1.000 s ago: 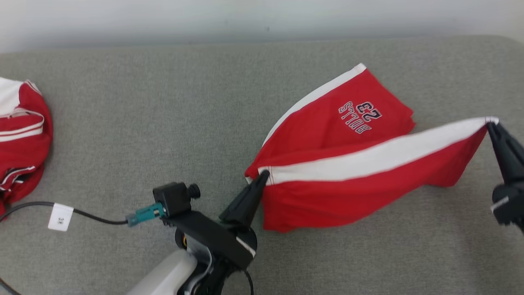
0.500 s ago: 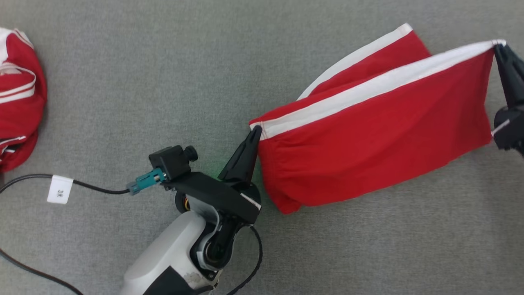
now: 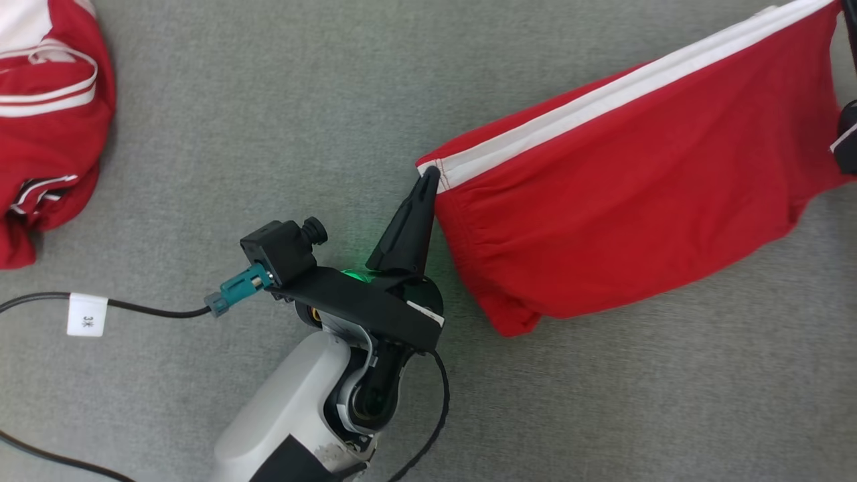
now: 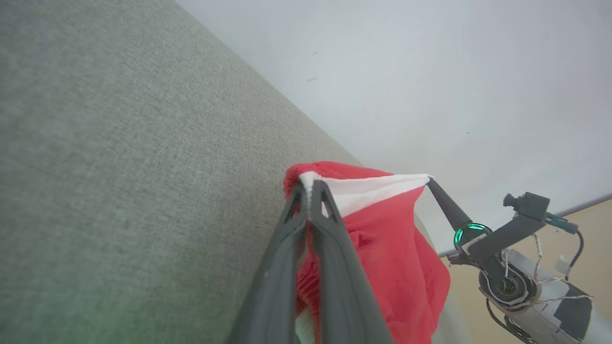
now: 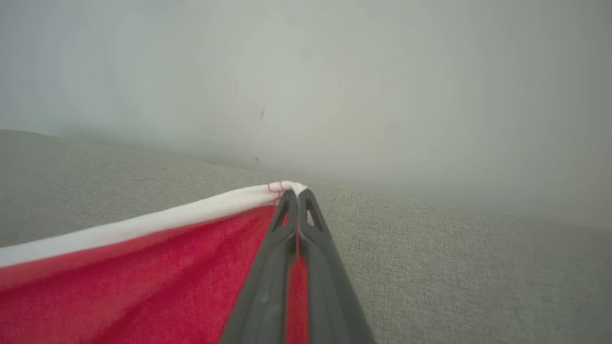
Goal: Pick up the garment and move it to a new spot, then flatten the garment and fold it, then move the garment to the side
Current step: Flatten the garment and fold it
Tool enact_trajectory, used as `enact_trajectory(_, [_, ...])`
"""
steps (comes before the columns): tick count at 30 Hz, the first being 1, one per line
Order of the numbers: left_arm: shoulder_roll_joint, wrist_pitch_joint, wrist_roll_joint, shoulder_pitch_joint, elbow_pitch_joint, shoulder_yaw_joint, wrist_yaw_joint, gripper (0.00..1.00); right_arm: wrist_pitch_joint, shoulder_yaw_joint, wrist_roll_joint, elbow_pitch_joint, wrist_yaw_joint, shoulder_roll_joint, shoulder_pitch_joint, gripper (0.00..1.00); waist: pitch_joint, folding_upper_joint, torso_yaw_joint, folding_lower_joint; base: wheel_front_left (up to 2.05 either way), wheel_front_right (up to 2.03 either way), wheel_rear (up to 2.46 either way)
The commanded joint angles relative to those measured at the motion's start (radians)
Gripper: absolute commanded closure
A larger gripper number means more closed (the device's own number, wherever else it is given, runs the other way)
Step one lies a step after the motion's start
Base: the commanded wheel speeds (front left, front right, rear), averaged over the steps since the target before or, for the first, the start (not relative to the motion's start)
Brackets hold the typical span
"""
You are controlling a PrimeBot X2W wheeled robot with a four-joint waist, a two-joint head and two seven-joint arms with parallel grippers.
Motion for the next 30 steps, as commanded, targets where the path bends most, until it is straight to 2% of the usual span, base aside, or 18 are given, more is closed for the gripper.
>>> enact_trajectory(1, [0.018, -0.002, 0.016, 0.042, 0.005, 0.012, 0.017, 1.0, -0.006, 0.018, 0.001, 0.024, 0.001, -0.006, -0.021, 1.0, 0.025, -0.0001, 0.029, -0.0001, 0.0, 0.0, 0.0])
enact_trajectory(8, [0.013, -0.001, 0.024, 0.065, -0.005, 0.002, 0.037, 1.0, -0.007, 0.083, 0.034, 0.094, 0.001, 0.009, -0.066, 1.0, 0.032, -0.0001, 0.053, -0.0001, 0.0, 0.0, 0.0])
enact_trajectory(10, [0.012, 0.0, 0.025, 0.06, -0.001, -0.002, 0.035, 1.0, -0.007, 0.099, 0.039, 0.109, 0.001, 0.016, -0.08, 0.97, 0.033, -0.0001, 0.056, -0.0001, 0.0, 0.0, 0.0])
enact_trajectory(12, [0.009, 0.001, 0.027, 0.052, 0.001, -0.005, 0.033, 1.0, -0.008, 0.115, 0.036, 0.127, 0.001, 0.021, -0.091, 0.77, 0.033, -0.0001, 0.057, -0.0001, 0.0, 0.0, 0.0])
enact_trajectory(13, [0.008, 0.001, 0.029, 0.049, 0.002, -0.007, 0.031, 1.0, -0.008, 0.123, 0.036, 0.135, 0.001, 0.025, -0.095, 0.64, 0.032, -0.0001, 0.057, -0.0001, 0.0, 0.0, 0.0])
enact_trajectory(14, [0.007, 0.001, 0.031, 0.046, 0.004, -0.009, 0.028, 0.92, -0.008, 0.132, 0.033, 0.142, 0.001, 0.029, -0.1, 0.53, 0.03, -0.0001, 0.056, -0.0001, 0.0, 0.0, 0.0])
enact_trajectory(15, [0.007, 0.001, 0.032, 0.044, 0.007, -0.009, 0.028, 0.79, -0.009, 0.134, 0.027, 0.148, 0.001, 0.031, -0.107, 0.0, 0.027, -0.0001, 0.053, -0.0001, 0.0, 0.0, 0.0])
enact_trajectory(17, [0.007, 0.001, 0.039, 0.042, 0.012, -0.01, 0.031, 0.56, -0.009, 0.126, 0.023, 0.15, 0.001, 0.042, -0.11, 0.0, 0.019, -0.0001, 0.045, -0.0001, 0.0, 0.0, 0.0])
enact_trajectory(18, [0.008, 0.001, 0.044, 0.04, 0.013, -0.012, 0.032, 0.08, -0.008, 0.115, 0.019, 0.146, 0.001, 0.042, -0.109, 0.0, 0.014, -0.0001, 0.041, -0.0001, 0.0, 0.0, 0.0])
enact_trajectory(19, [0.009, 0.001, 0.046, 0.041, 0.014, -0.012, 0.035, 0.0, -0.008, 0.099, 0.017, 0.137, 0.001, 0.041, -0.105, 0.0, 0.008, -0.0001, 0.036, -0.0001, 0.0, 0.0, 0.0])
enact_trajectory(24, [0.026, -0.001, 0.103, 0.055, -0.004, -0.009, 0.063, 0.0, -0.007, -0.018, -0.008, 0.06, 0.001, 0.031, -0.008, 0.0, -0.03, -0.0001, 0.006, -0.0001, 0.0, 0.0, 0.0])
enact_trajectory(30, [0.057, -0.002, 0.238, 0.118, -0.082, 0.007, 0.136, 0.0, -0.007, -0.183, 0.018, 0.001, 0.001, 0.047, 0.19, 0.0, -0.091, -0.0001, -0.023, -0.0001, 0.0, 0.0, 0.0])
